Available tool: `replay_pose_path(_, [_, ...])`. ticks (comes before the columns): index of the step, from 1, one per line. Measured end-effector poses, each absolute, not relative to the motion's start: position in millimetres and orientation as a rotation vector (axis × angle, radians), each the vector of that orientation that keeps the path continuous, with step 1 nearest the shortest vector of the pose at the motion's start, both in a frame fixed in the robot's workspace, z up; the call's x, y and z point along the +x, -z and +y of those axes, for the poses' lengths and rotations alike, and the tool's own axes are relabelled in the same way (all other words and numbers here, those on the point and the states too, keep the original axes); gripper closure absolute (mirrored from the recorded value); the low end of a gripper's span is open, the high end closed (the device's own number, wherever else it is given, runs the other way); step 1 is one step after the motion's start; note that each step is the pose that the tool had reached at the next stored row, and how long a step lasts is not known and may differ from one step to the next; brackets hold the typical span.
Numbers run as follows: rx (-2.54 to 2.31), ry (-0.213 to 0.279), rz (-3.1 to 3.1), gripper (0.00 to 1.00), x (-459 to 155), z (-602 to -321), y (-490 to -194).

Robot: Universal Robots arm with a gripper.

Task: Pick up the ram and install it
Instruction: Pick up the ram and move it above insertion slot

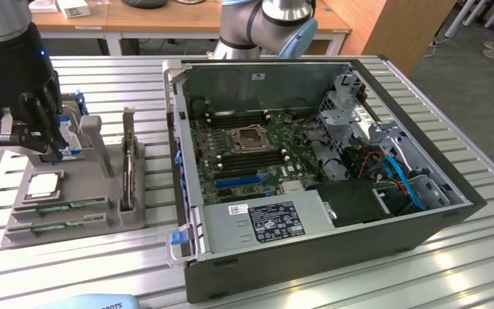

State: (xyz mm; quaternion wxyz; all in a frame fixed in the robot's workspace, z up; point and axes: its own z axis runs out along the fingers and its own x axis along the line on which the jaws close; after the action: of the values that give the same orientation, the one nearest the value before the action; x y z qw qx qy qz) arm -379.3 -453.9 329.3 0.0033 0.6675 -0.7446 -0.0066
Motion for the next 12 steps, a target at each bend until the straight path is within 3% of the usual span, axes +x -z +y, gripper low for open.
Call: replay_pose_path(12, [2.093, 0.020, -2.335, 0.71, -380.0, -453.9, -325.0])
